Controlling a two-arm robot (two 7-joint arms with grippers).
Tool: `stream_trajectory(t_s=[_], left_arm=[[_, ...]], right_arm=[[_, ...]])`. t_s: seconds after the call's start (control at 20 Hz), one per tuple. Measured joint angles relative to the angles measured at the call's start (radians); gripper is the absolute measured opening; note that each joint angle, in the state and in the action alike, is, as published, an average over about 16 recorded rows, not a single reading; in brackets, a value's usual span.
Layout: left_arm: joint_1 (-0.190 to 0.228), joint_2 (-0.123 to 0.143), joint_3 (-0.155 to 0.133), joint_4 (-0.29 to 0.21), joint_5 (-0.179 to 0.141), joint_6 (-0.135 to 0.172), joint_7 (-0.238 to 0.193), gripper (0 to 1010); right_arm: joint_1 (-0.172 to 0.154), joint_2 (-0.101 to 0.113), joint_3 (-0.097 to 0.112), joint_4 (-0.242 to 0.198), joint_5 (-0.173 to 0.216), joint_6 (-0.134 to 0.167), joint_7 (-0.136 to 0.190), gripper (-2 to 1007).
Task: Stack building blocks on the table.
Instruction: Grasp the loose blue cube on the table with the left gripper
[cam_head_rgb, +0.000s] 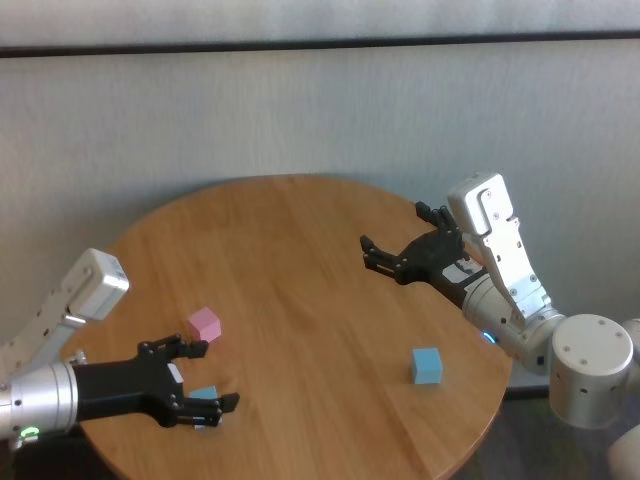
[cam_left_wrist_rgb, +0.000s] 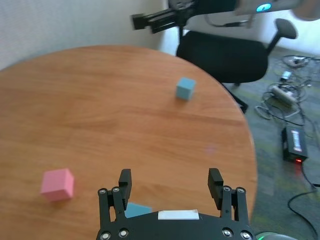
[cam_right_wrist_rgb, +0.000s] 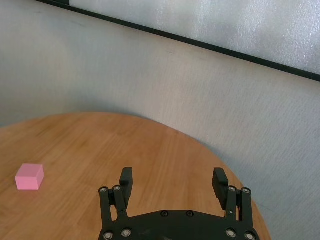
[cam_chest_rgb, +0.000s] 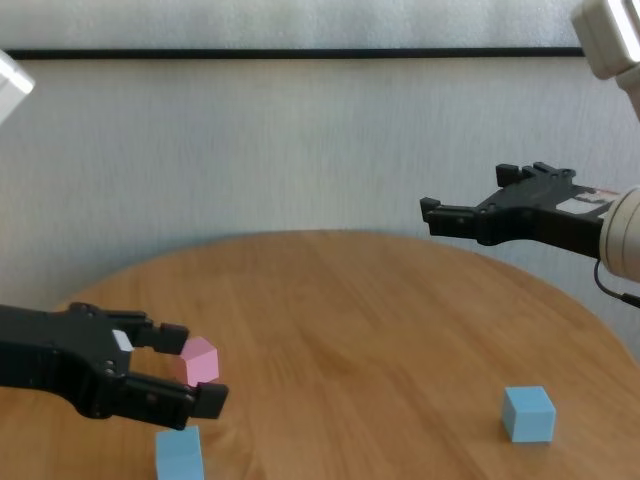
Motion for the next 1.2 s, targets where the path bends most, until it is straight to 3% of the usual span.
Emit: stream_trajectory(t_s=[0.3,1.2], left_arm=[[-0.031,-0.002,0.03,0.047,-0.001,0.011,-0.017,1002],[-0.103,-0.03,0.095,0.19,0.057,-0.033,-0.058,1002]], right_arm=[[0.0,0.0,0.0,0.0,0.0,0.0,0.0,1005],[0.0,0.0,0.0,0.0,0.0,0.0,0.0,1004]])
